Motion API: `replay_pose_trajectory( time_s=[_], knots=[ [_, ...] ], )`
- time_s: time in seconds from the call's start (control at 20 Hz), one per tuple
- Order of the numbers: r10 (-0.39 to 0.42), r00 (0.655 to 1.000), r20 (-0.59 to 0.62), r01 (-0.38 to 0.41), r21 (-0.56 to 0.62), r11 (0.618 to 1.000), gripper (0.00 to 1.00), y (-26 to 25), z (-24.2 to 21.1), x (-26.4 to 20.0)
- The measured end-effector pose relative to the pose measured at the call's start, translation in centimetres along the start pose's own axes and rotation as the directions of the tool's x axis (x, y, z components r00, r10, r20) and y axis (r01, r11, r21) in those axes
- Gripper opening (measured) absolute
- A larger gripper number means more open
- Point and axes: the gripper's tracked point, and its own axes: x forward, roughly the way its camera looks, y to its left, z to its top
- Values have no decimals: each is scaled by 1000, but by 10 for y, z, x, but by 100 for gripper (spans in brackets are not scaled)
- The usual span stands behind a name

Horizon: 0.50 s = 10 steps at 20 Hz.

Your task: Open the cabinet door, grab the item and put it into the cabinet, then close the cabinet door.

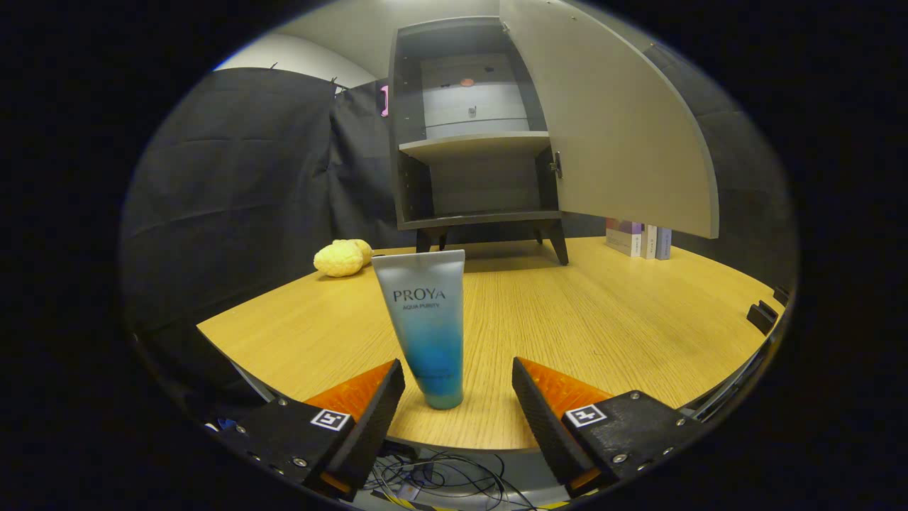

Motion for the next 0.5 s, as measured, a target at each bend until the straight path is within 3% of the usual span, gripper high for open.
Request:
replay_pose_trajectory(
  time_s=[0.1,0.25,0.5],
  knots=[
    [1,999,-39,-2,-43,999,78,7,-10,9],
    [9,998,-56,-15,-94,996,44,14,-9,10],
    [12,995,-103,-21,-81,997,41,14,24,5]
  ],
)
